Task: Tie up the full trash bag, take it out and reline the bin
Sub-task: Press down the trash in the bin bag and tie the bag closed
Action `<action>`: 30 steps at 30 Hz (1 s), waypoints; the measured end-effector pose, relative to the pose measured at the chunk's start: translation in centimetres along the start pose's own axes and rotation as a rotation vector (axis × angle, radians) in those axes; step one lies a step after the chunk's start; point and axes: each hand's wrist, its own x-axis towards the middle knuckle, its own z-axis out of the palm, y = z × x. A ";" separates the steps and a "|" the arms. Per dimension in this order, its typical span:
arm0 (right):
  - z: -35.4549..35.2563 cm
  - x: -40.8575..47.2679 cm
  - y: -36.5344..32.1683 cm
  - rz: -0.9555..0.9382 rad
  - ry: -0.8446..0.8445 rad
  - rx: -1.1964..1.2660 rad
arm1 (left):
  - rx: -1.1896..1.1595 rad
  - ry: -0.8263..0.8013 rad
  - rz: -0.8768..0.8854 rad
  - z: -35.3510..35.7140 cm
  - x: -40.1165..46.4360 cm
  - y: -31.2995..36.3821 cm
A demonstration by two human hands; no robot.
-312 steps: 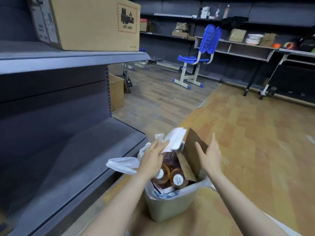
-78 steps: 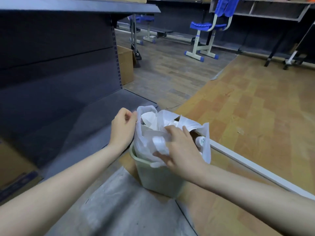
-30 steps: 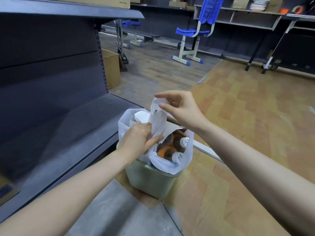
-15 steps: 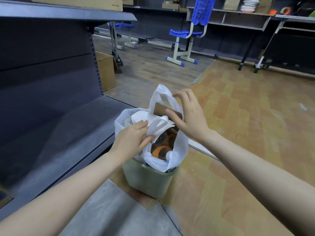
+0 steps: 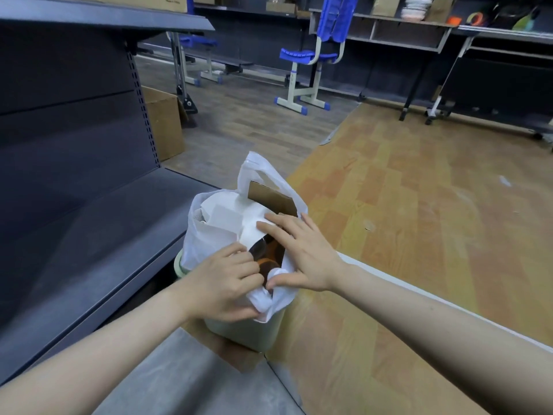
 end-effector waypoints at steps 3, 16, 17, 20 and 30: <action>0.2 0.0 0.3 0.046 -0.065 0.088 | -0.032 -0.044 -0.033 -0.6 -0.2 0.3; -3.3 4.5 0.5 0.267 -0.507 0.326 | 0.070 0.186 -0.044 -0.4 2.1 3.3; -2.9 4.9 0.1 0.270 -0.504 0.275 | 0.072 0.187 -0.063 -0.4 2.1 3.0; -2.0 5.3 -1.0 0.251 -0.514 0.141 | 0.096 0.177 -0.098 -0.8 1.9 2.5; -5.3 4.8 -2.2 0.305 -0.648 0.157 | -0.159 -0.533 -0.476 -6.2 2.7 -2.2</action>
